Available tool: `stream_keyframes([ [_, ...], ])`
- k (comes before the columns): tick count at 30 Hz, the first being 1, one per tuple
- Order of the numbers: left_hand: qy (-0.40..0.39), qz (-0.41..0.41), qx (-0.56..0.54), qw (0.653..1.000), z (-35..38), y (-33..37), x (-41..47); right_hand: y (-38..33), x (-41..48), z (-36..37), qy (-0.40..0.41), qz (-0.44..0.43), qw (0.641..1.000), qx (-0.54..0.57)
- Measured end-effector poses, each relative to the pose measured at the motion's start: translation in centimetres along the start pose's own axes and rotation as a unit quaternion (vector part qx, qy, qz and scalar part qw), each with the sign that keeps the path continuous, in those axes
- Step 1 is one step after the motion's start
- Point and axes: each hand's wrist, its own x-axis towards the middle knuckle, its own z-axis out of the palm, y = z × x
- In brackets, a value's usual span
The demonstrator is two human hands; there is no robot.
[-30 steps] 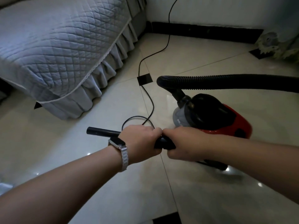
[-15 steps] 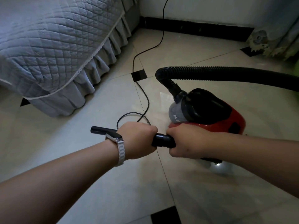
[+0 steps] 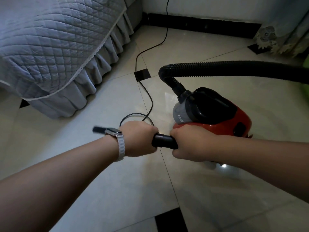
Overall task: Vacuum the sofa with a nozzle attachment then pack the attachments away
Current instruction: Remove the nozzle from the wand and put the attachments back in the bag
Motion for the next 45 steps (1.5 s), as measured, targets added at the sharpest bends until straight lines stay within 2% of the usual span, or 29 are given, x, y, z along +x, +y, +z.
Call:
stream_keyframes([
  [2,0.029,-0.040,0.051,0.997,-0.7,-3.0,-0.9,1.7,-0.5,0.6,-0.008,0.040,0.998,0.045],
  [4,0.084,-0.107,0.044,0.990,-1.4,-6.4,-2.5,4.1,-1.2,1.1,-0.007,0.077,0.995,0.059],
  [6,0.118,-0.133,0.023,0.984,-1.3,-7.6,-3.4,5.6,-1.5,1.4,-0.014,0.086,0.995,0.050],
  [13,0.067,-0.059,0.032,0.996,1.3,-3.9,-1.3,2.8,-0.1,5.9,-0.053,0.037,0.996,0.053],
  [18,0.035,-0.065,-0.009,0.997,3.3,-3.3,-0.9,2.2,0.1,12.4,-0.186,0.025,0.982,-0.012],
  [21,0.008,-0.043,-0.047,0.998,4.9,-2.1,-1.1,1.9,0.7,14.9,-0.236,0.007,0.971,-0.032],
  [27,-0.022,-0.024,-0.093,0.995,6.3,-0.6,-1.4,3.0,2.9,16.2,-0.262,0.027,0.962,-0.074],
  [31,-0.040,-0.035,-0.128,0.990,6.5,-0.9,-1.5,3.7,4.4,14.9,-0.281,0.030,0.958,-0.055],
  [33,-0.039,-0.044,-0.150,0.987,6.3,-1.0,-1.3,3.4,4.6,13.4,-0.250,0.030,0.967,-0.031],
  [36,-0.040,-0.063,-0.176,0.982,5.9,-0.7,-0.8,2.6,4.3,9.8,-0.122,0.010,0.992,0.015],
  [40,-0.054,-0.065,-0.204,0.975,5.4,0.6,0.1,1.7,2.9,5.0,0.019,-0.019,0.992,0.125],
  [42,-0.056,-0.066,-0.230,0.969,5.1,1.4,0.6,1.5,2.1,3.3,0.054,-0.029,0.987,0.148],
  [45,-0.054,-0.073,-0.262,0.961,4.7,2.3,1.2,1.9,1.2,2.1,0.046,-0.039,0.988,0.144],
])
